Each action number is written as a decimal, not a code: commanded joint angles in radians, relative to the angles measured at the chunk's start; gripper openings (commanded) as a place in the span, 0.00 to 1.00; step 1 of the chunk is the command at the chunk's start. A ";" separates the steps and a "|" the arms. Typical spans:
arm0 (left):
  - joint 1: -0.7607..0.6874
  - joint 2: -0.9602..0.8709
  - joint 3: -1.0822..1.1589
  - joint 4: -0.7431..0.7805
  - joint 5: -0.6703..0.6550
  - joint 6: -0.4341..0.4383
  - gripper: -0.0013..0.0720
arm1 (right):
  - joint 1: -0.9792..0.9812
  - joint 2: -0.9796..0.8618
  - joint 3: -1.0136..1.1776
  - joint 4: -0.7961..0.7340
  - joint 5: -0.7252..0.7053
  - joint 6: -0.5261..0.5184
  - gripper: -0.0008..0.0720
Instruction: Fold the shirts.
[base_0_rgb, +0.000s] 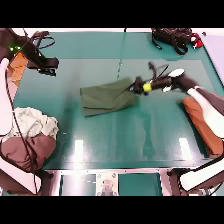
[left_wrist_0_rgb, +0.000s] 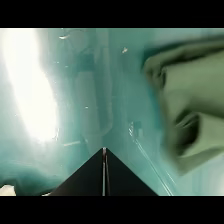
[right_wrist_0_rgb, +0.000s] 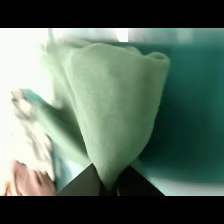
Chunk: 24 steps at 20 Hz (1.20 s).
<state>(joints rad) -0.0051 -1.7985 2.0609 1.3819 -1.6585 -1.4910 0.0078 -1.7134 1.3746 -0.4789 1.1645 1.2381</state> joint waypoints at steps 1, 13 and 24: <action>0.001 0.000 0.001 -0.003 -0.008 0.000 0.05 | -0.109 0.112 0.161 0.008 0.035 0.065 0.03; 0.001 0.000 0.001 -0.010 -0.008 0.000 0.05 | -0.904 0.362 0.253 -0.350 0.240 0.313 0.03; 0.001 -0.003 -0.045 -0.059 -0.006 0.000 0.05 | -1.112 0.495 0.158 -0.854 0.484 0.455 0.03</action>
<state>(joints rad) -0.0048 -1.8008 2.0220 1.3304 -1.6638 -1.4914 -1.0855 -1.2583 1.5890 -1.1240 1.5852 1.6314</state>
